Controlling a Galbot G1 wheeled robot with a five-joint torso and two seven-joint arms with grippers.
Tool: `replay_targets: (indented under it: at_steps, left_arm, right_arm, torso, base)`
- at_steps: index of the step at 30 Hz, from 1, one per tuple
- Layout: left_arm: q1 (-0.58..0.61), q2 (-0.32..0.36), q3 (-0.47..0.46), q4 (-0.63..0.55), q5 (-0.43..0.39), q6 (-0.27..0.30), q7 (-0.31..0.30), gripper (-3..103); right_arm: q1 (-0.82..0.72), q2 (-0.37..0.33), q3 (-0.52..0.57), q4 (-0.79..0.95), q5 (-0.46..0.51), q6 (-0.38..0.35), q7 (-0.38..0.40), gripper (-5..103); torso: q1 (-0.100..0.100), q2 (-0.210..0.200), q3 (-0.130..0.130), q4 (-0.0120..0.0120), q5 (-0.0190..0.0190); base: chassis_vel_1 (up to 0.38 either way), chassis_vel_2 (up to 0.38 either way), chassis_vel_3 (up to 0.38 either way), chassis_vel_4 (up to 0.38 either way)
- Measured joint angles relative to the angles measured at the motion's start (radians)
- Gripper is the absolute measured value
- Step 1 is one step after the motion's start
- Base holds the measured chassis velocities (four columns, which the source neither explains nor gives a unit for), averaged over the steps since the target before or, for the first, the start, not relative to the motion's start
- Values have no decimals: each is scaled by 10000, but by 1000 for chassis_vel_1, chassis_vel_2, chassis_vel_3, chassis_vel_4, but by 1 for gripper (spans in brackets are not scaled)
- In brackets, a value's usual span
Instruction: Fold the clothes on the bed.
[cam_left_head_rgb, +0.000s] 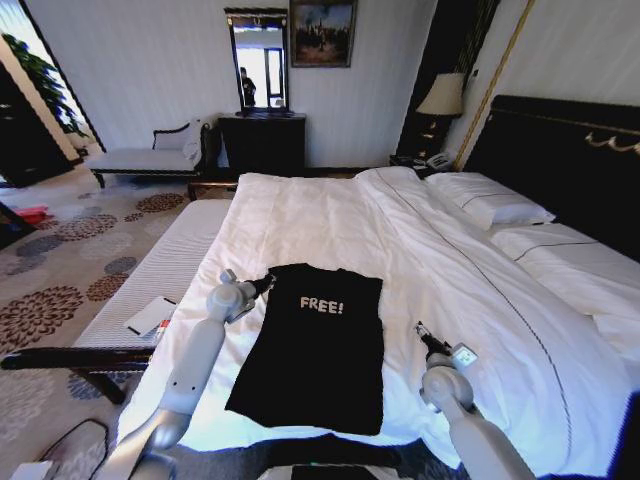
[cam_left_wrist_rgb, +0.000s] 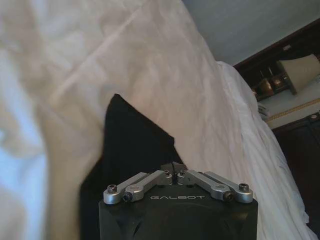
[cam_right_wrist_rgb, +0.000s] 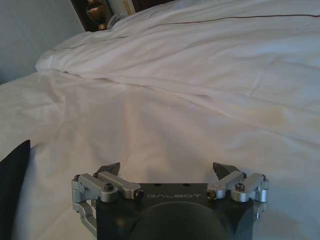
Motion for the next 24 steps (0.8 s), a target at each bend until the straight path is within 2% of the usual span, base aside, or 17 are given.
replay_targets:
  at_steps: [7,10,15,16,17,20,23,24]
  left_arm:
    - [-267,-222,299,348,390,-112,192,0]
    - [-504,-393,525,763,830,-277,398,0]
    - [-699,-568,688,1042,1098,-481,620,-1]
    - [-724,-594,699,1073,1121,-510,652,4]
    - [-724,-594,699,1073,1121,-510,652,4]
    - [-1028,-957,770,1521,1341,-852,922,20]
    - [-1139,-1115,827,1721,1446,-1026,1038,26]
    - [-1181,-1208,878,1809,1532,-1170,1142,31]
  right_arm:
    - [-139,-17,140,58,-34,5,-16,100]
    - [-203,145,156,77,-132,10,-22,100]
    - [-280,350,154,110,-265,12,-29,100]
    - [-288,361,154,111,-275,13,-29,100]
    - [-288,361,154,111,-275,13,-29,100]
    - [-352,410,192,151,-341,14,-32,100]
    - [-377,438,215,167,-373,15,-33,100]
    - [-397,470,239,178,-403,15,-33,100]
  torso:
    - [0,0,0,2,-1]
    - [0,0,1,1,-1]
    - [0,0,1,3,-1]
    - [0,0,1,3,-1]
    - [0,0,1,3,-1]
    - [0,0,1,3,-1]
    - [0,0,1,0,-1]
    - [1,0,1,-2,-1]
  base:
    - [0,0,0,0]
    - [0,0,0,0]
    - [0,0,0,0]
    - [0,0,0,0]
    - [0,0,0,0]
    - [0,0,0,0]
    - [0,0,0,0]
    - [0,0,0,0]
